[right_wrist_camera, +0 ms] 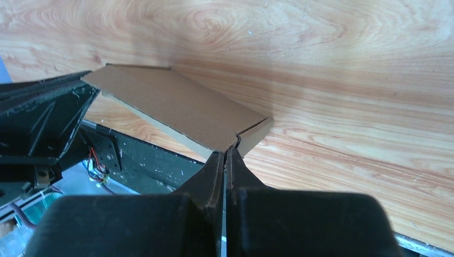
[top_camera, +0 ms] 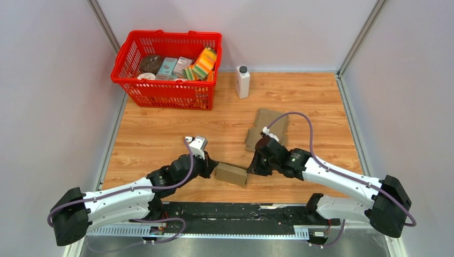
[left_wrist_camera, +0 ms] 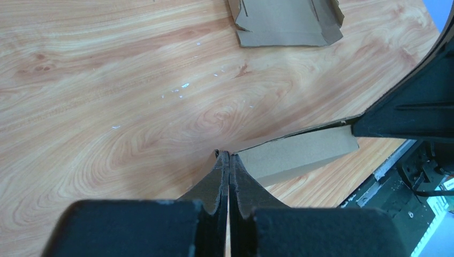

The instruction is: Fold the paper box

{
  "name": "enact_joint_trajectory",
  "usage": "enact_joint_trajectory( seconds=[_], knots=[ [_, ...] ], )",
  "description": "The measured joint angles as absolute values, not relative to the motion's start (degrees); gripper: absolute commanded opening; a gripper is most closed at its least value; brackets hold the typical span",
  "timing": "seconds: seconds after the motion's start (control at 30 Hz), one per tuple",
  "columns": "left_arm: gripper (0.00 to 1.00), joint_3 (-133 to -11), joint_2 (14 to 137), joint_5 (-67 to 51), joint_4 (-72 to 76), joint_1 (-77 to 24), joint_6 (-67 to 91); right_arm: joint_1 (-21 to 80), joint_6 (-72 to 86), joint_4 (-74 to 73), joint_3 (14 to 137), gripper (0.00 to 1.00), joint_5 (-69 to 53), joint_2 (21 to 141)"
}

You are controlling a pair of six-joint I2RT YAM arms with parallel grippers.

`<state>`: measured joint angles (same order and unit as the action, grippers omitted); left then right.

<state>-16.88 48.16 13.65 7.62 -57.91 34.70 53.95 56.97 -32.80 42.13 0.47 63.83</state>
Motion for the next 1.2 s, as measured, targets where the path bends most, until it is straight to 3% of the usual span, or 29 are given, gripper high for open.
enact_joint_trajectory(
  seconds=[0.43,0.77,0.87,0.9,0.97,1.03,1.1,1.2],
  knots=[
    [0.0,-13.74,44.71,16.16,8.84,-60.53,36.12,66.59,60.62,-26.55,35.66,0.0,19.22,58.85],
    [0.0,-12.21,43.83,22.17,9.85,-63.79,37.01,73.47,55.64,-13.04,27.31,0.01,30.55,56.03],
    [0.0,-11.68,43.46,24.23,9.69,-65.08,37.23,74.98,54.92,-13.06,27.57,0.08,31.94,56.88],
    [0.0,-11.57,43.44,24.45,9.58,-65.43,37.32,75.22,54.78,-14.76,28.25,0.2,31.77,57.14],
    [0.0,-11.33,43.44,24.34,9.47,-66.19,37.67,75.59,55.05,-16.78,28.97,0.3,31.11,57.19],
    [0.0,-11.14,43.48,23.55,9.45,-67.05,38.28,76.01,54.68,-19.44,30.22,0.52,29.47,56.88],
    [0.0,-11.05,43.77,22.7,9.23,-67.46,38.72,76.12,53.71,-20.78,30.92,0.65,28.25,55.61],
    [0.0,-10.74,44.12,21.82,7.68,-67.9,39.27,75.94,49.12,-21.61,31.22,0.77,26.96,52.05]
  ],
)
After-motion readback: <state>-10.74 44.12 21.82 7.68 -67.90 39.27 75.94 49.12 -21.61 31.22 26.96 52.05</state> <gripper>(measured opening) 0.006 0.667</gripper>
